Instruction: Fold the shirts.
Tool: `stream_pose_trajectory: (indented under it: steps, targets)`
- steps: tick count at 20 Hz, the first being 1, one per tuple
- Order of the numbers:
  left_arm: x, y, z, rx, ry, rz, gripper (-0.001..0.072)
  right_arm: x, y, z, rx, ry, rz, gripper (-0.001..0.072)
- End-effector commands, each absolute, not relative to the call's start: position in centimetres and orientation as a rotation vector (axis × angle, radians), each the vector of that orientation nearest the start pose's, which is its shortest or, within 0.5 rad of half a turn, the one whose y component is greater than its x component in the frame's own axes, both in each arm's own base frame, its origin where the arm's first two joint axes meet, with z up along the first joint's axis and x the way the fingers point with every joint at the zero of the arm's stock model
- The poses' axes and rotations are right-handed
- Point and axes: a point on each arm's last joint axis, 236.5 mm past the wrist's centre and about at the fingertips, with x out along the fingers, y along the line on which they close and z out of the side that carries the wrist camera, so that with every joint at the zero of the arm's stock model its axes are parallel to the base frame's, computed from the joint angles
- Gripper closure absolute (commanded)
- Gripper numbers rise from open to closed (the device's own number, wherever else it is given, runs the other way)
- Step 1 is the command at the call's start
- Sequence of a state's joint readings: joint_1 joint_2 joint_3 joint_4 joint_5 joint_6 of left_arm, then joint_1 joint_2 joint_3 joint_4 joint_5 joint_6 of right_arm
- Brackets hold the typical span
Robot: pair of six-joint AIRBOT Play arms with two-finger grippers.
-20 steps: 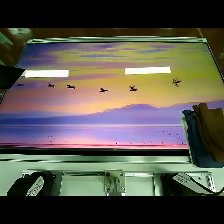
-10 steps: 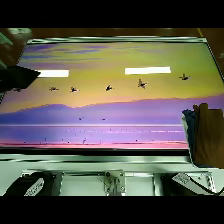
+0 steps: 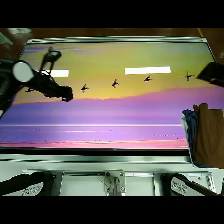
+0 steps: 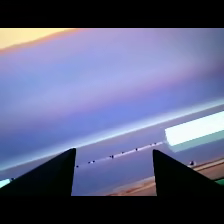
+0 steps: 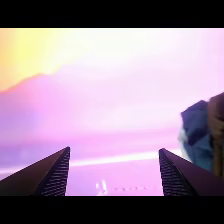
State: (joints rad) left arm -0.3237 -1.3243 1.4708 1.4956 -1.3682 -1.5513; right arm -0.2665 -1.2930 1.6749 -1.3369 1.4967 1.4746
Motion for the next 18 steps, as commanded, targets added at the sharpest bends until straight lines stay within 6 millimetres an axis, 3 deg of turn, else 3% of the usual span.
stream_pose_trajectory:
  steps: [1, 7, 18]
  targets:
    - [37.4, -14.5, 4.9, 0.242, 1.364, -0.3, 0.0142, 40.0, 0.8, 12.5, 0.086, 1.232, 0.065, 0.0051]
    - [37.4, -14.4, 4.8, 0.243, 1.365, -0.299, 0.0141, 40.0, 4.4, 11.8, 0.019, 1.251, 0.138, 0.0052]
    - [37.6, -14.5, 5.4, 0.173, 1.349, -0.247, 0.0141, 40.0, 4.4, 11.8, 0.017, 1.25, 0.138, 0.0052]
